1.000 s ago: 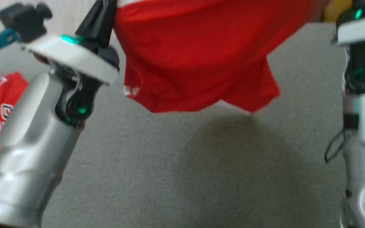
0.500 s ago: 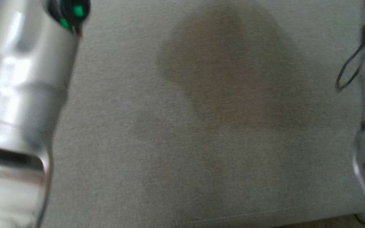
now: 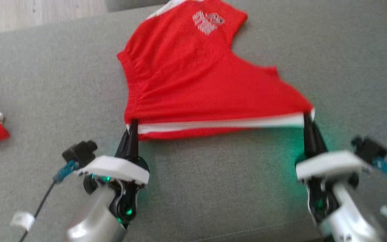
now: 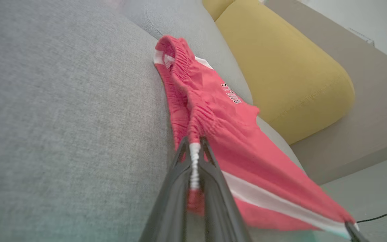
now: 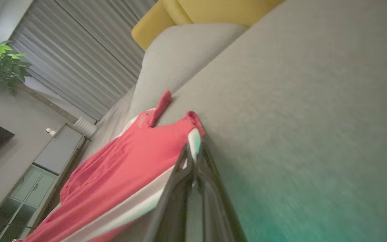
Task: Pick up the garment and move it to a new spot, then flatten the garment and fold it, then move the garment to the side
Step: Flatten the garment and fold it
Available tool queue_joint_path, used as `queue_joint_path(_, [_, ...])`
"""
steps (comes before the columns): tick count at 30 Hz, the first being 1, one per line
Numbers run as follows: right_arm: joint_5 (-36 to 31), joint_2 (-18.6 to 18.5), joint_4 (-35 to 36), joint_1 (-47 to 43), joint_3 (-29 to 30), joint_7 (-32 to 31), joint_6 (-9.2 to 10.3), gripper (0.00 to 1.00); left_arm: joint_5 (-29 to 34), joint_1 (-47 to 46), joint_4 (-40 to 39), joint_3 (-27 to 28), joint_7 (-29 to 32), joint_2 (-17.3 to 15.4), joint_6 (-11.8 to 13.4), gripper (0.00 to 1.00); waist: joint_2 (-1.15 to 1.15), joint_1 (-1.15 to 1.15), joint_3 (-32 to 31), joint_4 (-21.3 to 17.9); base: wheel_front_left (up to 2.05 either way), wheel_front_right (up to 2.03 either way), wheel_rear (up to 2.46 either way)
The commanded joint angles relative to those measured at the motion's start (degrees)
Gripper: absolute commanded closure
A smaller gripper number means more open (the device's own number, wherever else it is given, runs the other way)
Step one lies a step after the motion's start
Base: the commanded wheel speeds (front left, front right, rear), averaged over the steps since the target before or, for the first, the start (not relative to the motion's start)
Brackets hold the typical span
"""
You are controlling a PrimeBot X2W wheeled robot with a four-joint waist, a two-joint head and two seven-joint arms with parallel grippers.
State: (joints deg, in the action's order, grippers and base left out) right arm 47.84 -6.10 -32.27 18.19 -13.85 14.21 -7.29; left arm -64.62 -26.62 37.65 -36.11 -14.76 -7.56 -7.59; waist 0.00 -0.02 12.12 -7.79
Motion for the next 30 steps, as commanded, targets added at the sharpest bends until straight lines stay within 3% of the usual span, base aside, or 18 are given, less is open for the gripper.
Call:
queue_joint_path(1, [0.9, 0.1, 2.8, -1.3, -0.2, 0.8, -0.2, 1.0, 0.3, 4.2, -1.4, 3.6, -0.2, 0.3, 0.1, 1.0, 0.0, 0.02, -2.3, 0.0, 0.0, 0.0, 0.0])
queue_joint_path(8, [3.3, 0.2, 4.5, -12.1, 0.3, 0.8, -0.2, 1.0, 3.4, 17.6, -4.9, 9.4, -0.2, 2.8, 0.1, 1.0, 0.0, 0.02, -9.2, 0.5, 0.0, 0.0, 0.0])
queue_joint_path(19, [8.3, -2.9, 10.3, -19.8, -0.2, 0.7, -0.2, 1.0, 6.4, 24.6, -12.3, 7.1, -0.2, 2.6, 0.1, 1.0, 0.0, 0.02, -12.3, 2.8, 0.0, 0.0, 0.0])
queue_joint_path(24, [8.5, -2.6, 12.4, -14.8, -0.2, -0.6, -0.2, 1.0, 6.6, 20.8, -16.2, 5.1, -0.2, 2.3, 0.1, 1.0, 0.0, 0.02, -10.1, 5.0, 0.0, 0.0, 0.0])
queue_joint_path(30, [5.0, -2.0, 10.5, 0.1, 0.4, -2.5, -0.2, 1.0, 4.1, 12.0, -19.4, 6.1, -0.2, 3.2, 0.1, 1.0, 0.0, 0.02, -3.4, 8.3, 0.0, 0.0, 0.0])
